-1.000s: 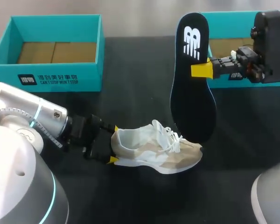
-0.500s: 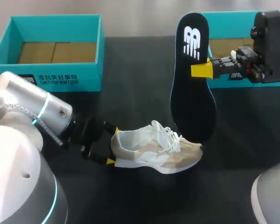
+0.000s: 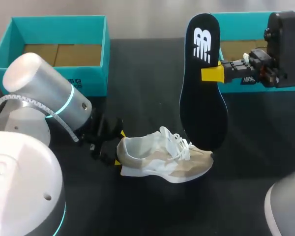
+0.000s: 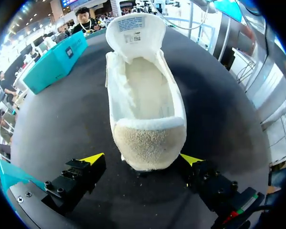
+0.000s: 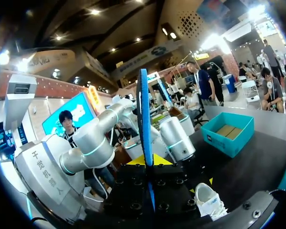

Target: Take the shoe out of the shoebox, open the shoe tongue, remove and reinsert the insole, then place the shoe into the shoebox

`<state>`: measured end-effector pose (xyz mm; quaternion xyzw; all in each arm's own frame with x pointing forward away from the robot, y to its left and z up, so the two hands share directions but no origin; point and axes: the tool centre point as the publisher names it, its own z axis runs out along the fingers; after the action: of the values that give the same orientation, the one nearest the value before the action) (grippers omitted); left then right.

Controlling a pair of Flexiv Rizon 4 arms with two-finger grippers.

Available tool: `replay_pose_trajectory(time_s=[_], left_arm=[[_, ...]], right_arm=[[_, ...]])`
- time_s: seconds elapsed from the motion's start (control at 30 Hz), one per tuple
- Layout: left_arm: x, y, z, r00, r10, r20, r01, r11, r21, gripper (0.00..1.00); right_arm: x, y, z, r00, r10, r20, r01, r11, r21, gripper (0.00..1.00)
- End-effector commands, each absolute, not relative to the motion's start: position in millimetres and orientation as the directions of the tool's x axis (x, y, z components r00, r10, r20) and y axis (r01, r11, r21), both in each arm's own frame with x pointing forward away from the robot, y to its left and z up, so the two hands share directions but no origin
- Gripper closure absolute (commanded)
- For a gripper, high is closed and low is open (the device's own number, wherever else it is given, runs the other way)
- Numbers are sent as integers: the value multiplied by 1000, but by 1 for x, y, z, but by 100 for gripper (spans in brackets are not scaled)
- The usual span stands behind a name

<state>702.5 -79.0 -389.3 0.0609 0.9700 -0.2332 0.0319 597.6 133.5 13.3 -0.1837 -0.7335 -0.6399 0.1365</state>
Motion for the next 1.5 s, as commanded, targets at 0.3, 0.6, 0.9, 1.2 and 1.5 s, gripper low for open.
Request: replay_pose_trajectory(time_s=[0.3,0.6,0.9,1.2,1.5], left_arm=[[700,-70,-367,-996,34,-77,47,983,-177,0],[696,-77,-356,-993,73,-88,84,988,-132,0],[684,-83,-340,-990,98,-98,110,987,-120,0],[689,-102,-287,-986,88,-143,119,967,-224,0],[701,-126,-290,-988,86,-132,115,966,-231,0]], right_arm=[[603,137,15,-895,91,438,446,121,887,100],[603,137,15,-895,91,438,446,121,887,100],[603,137,15,-895,91,438,446,121,887,100],[603,137,15,-895,91,438,446,121,887,100],[603,137,15,-895,91,438,446,121,887,100]])
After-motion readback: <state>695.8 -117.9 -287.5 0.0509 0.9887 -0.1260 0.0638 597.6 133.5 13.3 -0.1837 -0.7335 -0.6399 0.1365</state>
